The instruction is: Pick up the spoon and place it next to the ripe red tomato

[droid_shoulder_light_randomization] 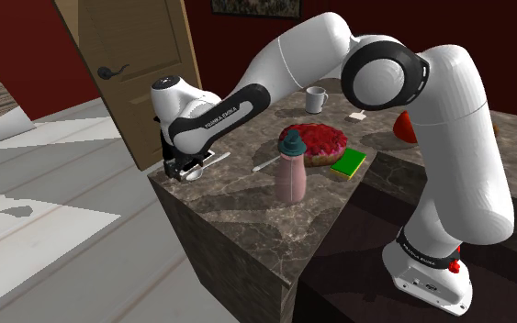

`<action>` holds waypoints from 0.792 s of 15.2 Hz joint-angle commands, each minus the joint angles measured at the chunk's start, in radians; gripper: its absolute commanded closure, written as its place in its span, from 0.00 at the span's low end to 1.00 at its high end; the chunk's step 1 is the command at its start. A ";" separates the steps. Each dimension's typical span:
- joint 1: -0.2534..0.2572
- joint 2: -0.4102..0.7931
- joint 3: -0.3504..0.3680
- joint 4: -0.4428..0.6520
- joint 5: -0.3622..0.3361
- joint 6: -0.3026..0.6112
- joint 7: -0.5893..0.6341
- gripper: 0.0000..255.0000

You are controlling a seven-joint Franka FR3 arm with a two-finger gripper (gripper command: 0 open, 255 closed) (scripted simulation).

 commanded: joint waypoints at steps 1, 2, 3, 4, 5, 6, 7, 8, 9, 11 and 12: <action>0.000 0.000 0.000 0.000 0.000 0.000 0.000 0.00; 0.000 0.000 0.000 0.000 0.000 0.000 0.000 1.00; 0.000 0.000 0.000 0.000 0.000 0.000 0.000 1.00; 0.000 0.000 0.000 0.000 0.000 0.000 0.000 1.00; 0.000 0.000 0.000 0.000 0.000 0.000 0.000 1.00; 0.000 0.000 0.000 0.000 0.000 0.000 0.000 1.00; 0.000 0.000 0.000 0.000 0.000 0.000 0.000 1.00; 0.000 0.000 0.000 0.000 0.000 0.000 0.000 1.00; 0.000 0.000 0.000 0.000 0.000 0.000 0.000 1.00; 0.000 0.000 0.000 0.000 0.000 0.000 0.000 1.00; -0.001 -0.006 0.001 0.004 0.002 -0.010 -0.002 1.00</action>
